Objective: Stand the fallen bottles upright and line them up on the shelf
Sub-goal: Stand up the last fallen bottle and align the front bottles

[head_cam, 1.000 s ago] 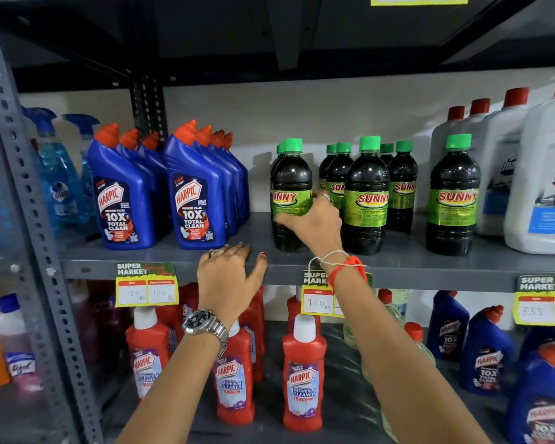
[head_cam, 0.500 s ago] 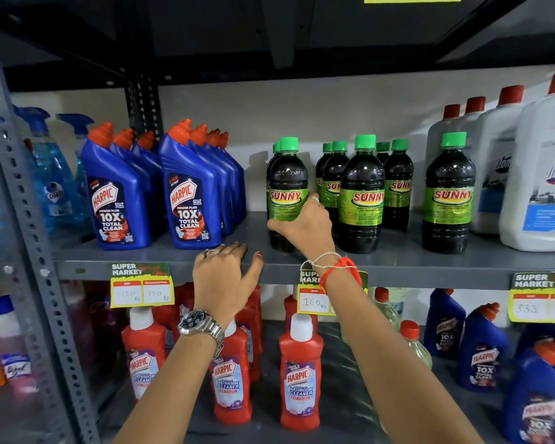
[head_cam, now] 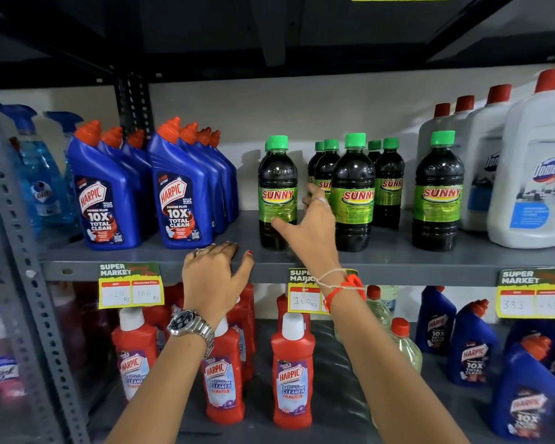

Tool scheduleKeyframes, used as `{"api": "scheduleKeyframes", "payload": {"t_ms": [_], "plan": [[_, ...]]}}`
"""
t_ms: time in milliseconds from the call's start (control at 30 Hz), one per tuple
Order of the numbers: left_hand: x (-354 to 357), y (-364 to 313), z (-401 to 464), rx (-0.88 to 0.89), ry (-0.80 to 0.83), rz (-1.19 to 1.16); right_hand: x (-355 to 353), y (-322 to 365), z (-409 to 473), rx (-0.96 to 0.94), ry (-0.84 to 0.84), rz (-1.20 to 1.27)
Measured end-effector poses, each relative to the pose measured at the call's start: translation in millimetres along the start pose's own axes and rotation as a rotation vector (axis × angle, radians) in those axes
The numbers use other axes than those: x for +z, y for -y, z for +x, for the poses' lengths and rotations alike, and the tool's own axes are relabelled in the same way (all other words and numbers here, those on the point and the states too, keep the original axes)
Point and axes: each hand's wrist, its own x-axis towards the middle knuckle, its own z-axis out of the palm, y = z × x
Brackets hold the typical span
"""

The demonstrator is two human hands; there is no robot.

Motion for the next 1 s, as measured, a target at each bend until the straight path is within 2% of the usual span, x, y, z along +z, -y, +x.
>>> {"api": "scheduleKeyframes", "payload": {"t_ms": [100,200,267,333,400,500,600,733,1000], "plan": [[0.0,-0.3,-0.1,-0.002,0.000,-0.004,-23.0,-3.7,-13.4,-0.018,-0.189,0.082],[-3.8,-2.0,1.2,0.000,0.022,0.006,-46.8,-16.4,-17.0,-0.025,-0.402,0.019],[-8.9,-5.6,5.7,-0.023,0.047,-0.002,-60.2,-29.1,-12.4,0.010,-0.428,-0.081],[-14.1,-13.7,13.5,-0.060,0.072,-0.071,-69.5,-41.2,-5.4,0.049,-0.364,-0.188],[-15.4,-23.6,24.9,-0.106,0.139,-0.252,-75.7,-50.6,3.0,0.118,-0.221,-0.201],[-9.3,-31.8,51.4,-0.206,0.338,-0.628,-84.2,-60.1,17.5,0.245,0.062,-0.024],[-4.5,-33.9,68.0,-0.259,0.500,-0.851,-89.6,-64.3,27.2,0.298,0.243,0.055],[-1.0,-35.3,71.3,-0.257,0.576,-0.978,-96.6,-66.2,31.2,0.294,0.256,0.034],[8.5,-29.6,69.0,-0.304,0.439,-0.936,-95.1,-60.7,27.1,0.248,0.196,-0.030]]}}
